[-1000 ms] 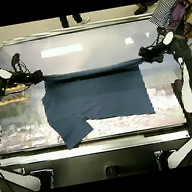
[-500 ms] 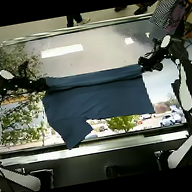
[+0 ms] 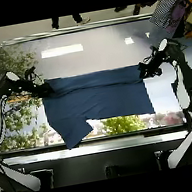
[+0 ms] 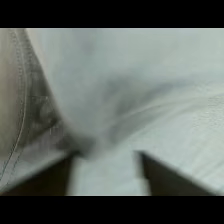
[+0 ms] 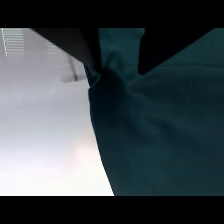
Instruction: Fold the clothes and pants, and hang the long-sleeved shirts on hangers.
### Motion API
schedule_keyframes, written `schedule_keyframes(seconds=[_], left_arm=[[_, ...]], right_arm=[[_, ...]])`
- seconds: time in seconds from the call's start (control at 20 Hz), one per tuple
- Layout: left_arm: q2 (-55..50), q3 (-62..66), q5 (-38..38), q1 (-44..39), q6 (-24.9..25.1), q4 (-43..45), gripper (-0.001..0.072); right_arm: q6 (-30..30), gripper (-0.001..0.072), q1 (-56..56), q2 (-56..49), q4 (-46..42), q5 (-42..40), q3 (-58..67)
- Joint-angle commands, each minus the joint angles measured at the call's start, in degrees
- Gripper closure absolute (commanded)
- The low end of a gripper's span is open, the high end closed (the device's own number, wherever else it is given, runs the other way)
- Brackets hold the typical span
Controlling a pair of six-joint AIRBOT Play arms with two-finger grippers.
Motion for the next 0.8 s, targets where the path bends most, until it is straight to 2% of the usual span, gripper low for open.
schedule_keyframes(seconds=[0.0, 0.05, 0.2, 0.25, 0.35, 0.5, 0.6, 0.75], left_arm=[[0.6, 1.1, -4.3, 1.1, -1.5, 0.3, 0.0091], [1.8, 1.6, -7.0, 2.1, -1.3, 0.7, 0.0091], [7.8, 0.7, -14.6, 5.4, -1.4, 3.2, 0.0092], [11.3, -1.8, -14.4, 7.0, -1.8, 2.9, 0.0092], [19.7, -10.8, -12.3, 9.7, -1.5, 2.7, 0.0093], [33.8, -31.6, -6.6, 13.2, -1.6, -1.5, 0.0093], [42.8, -46.6, -1.1, 13.6, -1.6, -5.8, 0.0093], [50.5, -62.2, 5.8, 13.4, -1.5, -12.9, 0.0093]], right_arm=[[0.0, 0.0187, -0.5, 1.8, -3.5, 4.2, 0.0], [-0.4, 0.0096, -1.1, 3.8, -5.5, 5.3, 0.0], [-4.0, 0.0101, -4.7, 12.1, -8.0, 5.1, 0.0], [-5.3, 0.0102, -6.7, 15.1, -7.7, 4.9, 0.0], [-6.9, 0.0128, -11.5, 20.1, -4.6, 4.7, -1.2], [-9.2, 0.0129, -17.8, 26.1, 4.5, 4.3, -7.9], [-9.7, 0.0129, -19.1, 29.0, 6.1, 4.2, -13.2], [-9.6, 0.0144, -19.0, 31.3, 8.0, 3.8, -19.0]])
